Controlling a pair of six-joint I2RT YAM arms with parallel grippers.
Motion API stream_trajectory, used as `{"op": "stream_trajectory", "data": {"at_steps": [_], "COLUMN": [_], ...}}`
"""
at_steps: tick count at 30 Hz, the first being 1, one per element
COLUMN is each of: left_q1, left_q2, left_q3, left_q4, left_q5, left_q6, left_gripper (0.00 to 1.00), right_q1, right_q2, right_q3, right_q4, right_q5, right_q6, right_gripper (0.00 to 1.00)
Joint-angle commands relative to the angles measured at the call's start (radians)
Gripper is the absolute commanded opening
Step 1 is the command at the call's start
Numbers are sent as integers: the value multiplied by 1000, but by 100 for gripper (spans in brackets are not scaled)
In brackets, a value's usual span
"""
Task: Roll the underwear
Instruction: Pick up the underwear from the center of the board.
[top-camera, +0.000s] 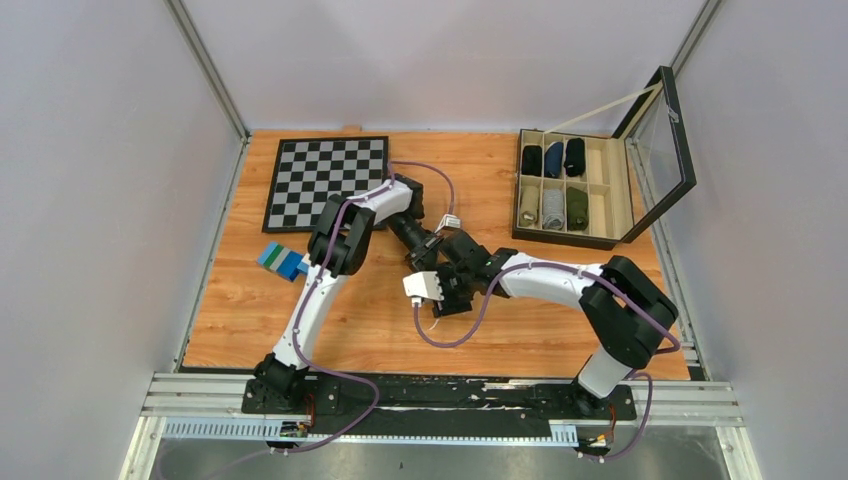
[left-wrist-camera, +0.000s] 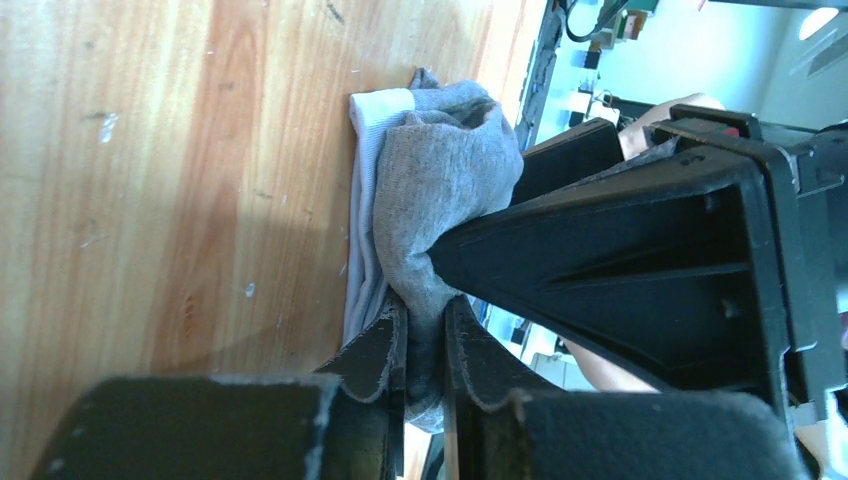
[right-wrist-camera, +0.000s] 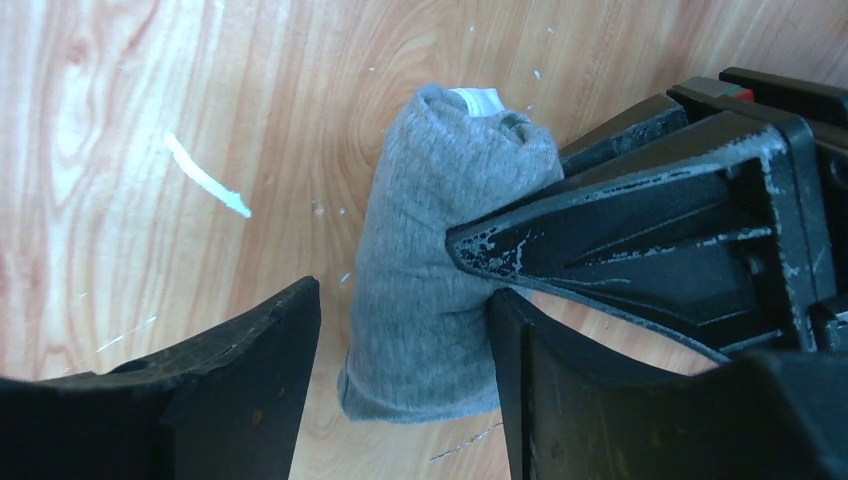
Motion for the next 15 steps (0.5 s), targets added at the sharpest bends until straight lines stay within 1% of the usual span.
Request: {"op": "stream_trajectory", "data": {"at_steps": [1,3,4,6,10,12,13,15], "left_q1": [-5,3,14,33,101,134,150,185], "left_q2": [13,-36,-76,-134,-248,-312,-350,-435], "left_q3": [-35,-54,-62,-63,-59,-81,-99,-157], "left_q4": [200,252,288,320,345,353,360,381], "left_q5": [-233,-271,-294,-340,-394,-422,-438,-464], "left_q6": [-9,-41,-64,-108,-150,-158,-166,-182], "left_gripper": [20,26,30,33,40,41,41,41], "right_q1": [60,98,104,109,118,119,117,107], "right_q2": [87,111,115,129,178,201,209,213], "right_q3": [-58,-68,-65,-53,-25,4,18,40], "right_q4": [39,58,60,55,24,-9,-25,-53], "right_q5": [70,136,141,151,181,176,171,151], "right_q6": [-26,-15,-8,3,19,28,34,55], "right_gripper": [62,60,59,57,39,28,23,20]}}
